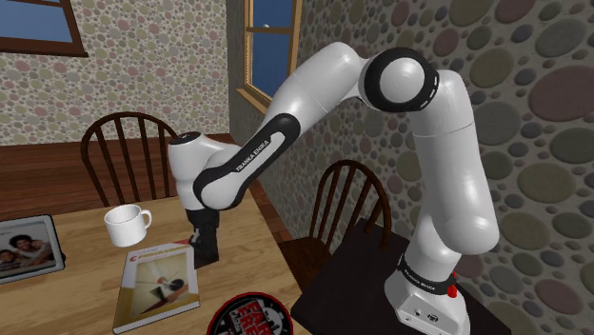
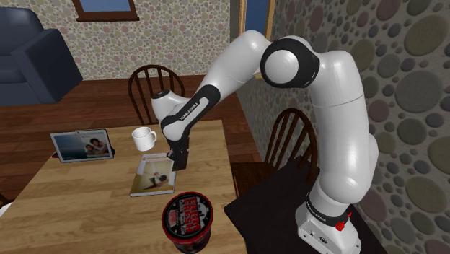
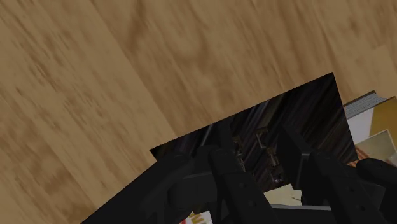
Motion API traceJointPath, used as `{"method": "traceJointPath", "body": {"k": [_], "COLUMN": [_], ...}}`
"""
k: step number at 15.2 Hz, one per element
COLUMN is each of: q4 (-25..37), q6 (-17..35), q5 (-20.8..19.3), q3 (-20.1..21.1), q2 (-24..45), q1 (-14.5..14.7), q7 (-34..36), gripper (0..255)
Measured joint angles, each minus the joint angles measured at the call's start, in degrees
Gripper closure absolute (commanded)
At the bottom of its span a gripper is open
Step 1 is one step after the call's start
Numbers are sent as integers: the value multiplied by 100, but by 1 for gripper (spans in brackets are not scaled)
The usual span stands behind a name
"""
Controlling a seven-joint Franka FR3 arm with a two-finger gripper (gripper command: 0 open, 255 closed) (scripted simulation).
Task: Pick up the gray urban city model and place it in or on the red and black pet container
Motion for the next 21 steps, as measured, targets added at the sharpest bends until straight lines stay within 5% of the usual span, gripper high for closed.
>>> {"method": "traceJointPath", "body": {"k": [21], "q4": [353], "q6": [-1277], "q5": [436], "q3": [224], "q2": [-975], "q1": [-143], "q7": [-305], "gripper": [255]}}
